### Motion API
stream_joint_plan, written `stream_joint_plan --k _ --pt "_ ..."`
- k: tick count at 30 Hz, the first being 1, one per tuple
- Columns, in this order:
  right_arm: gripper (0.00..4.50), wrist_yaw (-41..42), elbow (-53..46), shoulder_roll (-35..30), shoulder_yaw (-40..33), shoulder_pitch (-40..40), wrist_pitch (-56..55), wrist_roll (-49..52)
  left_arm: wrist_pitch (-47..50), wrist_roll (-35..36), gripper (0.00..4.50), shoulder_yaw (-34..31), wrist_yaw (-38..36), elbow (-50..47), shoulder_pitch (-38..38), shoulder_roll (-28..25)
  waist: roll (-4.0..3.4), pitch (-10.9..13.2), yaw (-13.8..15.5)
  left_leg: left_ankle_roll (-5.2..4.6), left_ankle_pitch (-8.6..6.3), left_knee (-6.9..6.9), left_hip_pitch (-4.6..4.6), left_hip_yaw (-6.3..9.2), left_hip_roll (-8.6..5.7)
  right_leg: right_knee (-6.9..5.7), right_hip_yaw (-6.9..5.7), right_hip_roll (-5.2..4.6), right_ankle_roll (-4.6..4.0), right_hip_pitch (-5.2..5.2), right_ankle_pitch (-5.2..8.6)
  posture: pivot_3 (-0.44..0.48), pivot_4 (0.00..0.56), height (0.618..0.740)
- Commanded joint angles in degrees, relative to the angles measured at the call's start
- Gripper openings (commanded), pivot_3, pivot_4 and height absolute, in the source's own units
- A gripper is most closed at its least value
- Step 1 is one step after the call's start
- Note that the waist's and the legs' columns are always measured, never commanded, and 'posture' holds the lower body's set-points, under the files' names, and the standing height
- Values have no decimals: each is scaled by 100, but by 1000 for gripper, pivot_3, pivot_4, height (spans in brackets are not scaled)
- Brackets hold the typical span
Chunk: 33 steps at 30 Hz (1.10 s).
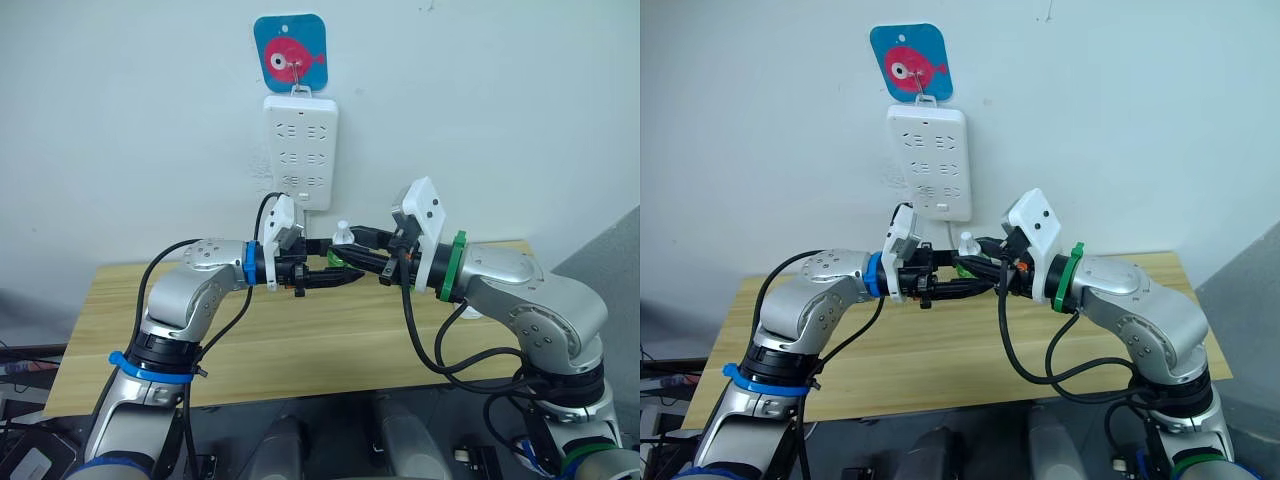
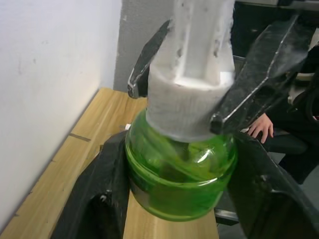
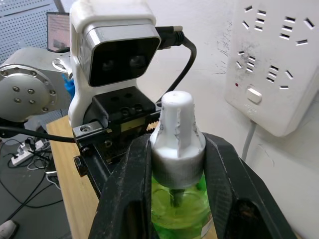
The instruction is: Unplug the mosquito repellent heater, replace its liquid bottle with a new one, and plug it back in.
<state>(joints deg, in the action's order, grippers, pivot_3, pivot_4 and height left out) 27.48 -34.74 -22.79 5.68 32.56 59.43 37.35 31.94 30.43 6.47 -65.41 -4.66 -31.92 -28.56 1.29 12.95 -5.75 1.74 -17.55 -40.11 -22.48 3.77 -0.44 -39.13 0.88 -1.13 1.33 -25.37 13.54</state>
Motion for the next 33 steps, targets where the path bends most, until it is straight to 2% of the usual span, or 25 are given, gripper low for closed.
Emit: stream_joint_plan --k 1,5,8,12,16,23,28,30,33 --pt "1075 40 -219 -53 -84 74 -104 110 -130 87 2296 -119 -44 -83 -5 -6 0 -1 -2 0 0 0 1 0 0 0 1 0 0 0 0 -184 160 730" --pt "1075 315 -181 -125 -70 50 -188 274 -182 105 2296 -99 -188 -124 -3 -56 0 -1 -3 0 0 0 1 1 0 0 1 0 0 1 0 -176 160 730" --pt "1075 1652 105 -670 150 196 -581 442 -224 105 2296 4 -566 -207 -46 -256 0 -2 -2 -1 0 0 1 -1 -1 2 -2 1 0 2 0 -166 160 730" --pt "1075 3628 901 -1558 796 778 -1439 32 -280 71 2296 31 -808 -292 -143 -454 1 -1 -4 -4 -1 1 18 -16 -3 7 -5 7 4 15 -2 -149 159 730" --pt "1075 4219 1467 -1713 1018 1209 -1620 -53 -248 109 2296 -12 -678 -424 -151 -396 2 -2 9 -5 -1 4 52 -18 4 6 -4 9 4 40 -2 -125 154 730" --pt "3518 3894 1509 -1939 610 830 -2058 -495 -544 -19 2296 -139 -214 -536 249 -253 3 -3 67 -5 -1 5 50 -24 4 6 4 5 4 35 -2 -139 150 730" --pt "3574 3259 890 -2244 -142 157 -1828 -360 -893 -211 2296 -247 414 -534 669 44 5 -14 109 -4 -1 4 49 -24 2 6 6 0 4 34 -2 -146 149 730" --pt "3574 2298 234 -1934 -503 -427 -1667 -453 -1196 -423 2296 -220 771 -538 853 288 9 -38 116 -4 -2 6 43 -16 3 9 11 -1 4 34 -2 -154 148 730" --pt "3574 1243 -542 -1420 -557 -869 -1414 -525 -1560 -703 2296 -125 1025 -501 964 501 8 -62 116 -3 -1 6 40 -10 5 5 11 -1 4 32 -2 -159 146 730"
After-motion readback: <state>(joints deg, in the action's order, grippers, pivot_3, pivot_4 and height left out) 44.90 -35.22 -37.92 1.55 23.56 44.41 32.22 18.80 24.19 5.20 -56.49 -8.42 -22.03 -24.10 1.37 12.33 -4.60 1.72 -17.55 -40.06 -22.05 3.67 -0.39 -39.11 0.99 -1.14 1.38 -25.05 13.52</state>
